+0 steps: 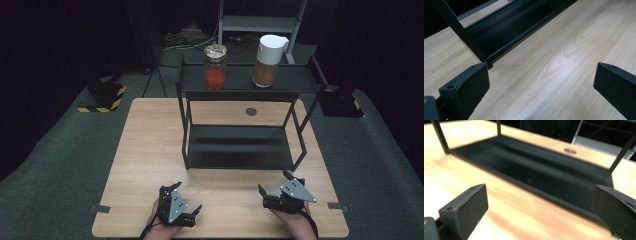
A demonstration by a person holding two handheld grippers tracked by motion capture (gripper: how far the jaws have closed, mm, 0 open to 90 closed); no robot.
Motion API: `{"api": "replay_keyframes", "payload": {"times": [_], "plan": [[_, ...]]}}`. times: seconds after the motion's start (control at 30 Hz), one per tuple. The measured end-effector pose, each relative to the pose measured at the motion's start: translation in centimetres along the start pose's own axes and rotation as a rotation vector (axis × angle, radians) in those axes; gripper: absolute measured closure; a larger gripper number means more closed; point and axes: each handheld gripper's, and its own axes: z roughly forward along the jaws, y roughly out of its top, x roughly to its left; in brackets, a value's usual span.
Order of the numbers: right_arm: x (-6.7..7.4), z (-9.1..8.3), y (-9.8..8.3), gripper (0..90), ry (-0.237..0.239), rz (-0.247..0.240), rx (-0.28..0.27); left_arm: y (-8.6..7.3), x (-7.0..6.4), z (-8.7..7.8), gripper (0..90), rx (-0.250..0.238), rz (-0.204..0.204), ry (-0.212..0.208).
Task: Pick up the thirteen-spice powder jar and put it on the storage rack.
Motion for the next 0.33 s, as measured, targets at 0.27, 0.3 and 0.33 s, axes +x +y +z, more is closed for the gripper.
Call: {"api": "replay_keyframes", "payload": {"times": [0.27, 0.3, 0.33], "plan": [[0.24, 0.03, -0.90, 0.0, -0.014, -0.017, 0.056, 0.00, 0.00, 0.02, 0.6, 0.000, -0.003, 0.001], [0.24, 0.03, -0.90, 0.0, -0.014, -0.017, 0.056, 0.00, 0.00, 0.02, 0.6, 0.000, -0.003, 0.001], [0.24, 0.02, -0.92, 0.0, -0.013, -0.019, 0.055, -0.02, 0.00, 0.00, 0.6, -0.001, -0.004, 0.002]]}}
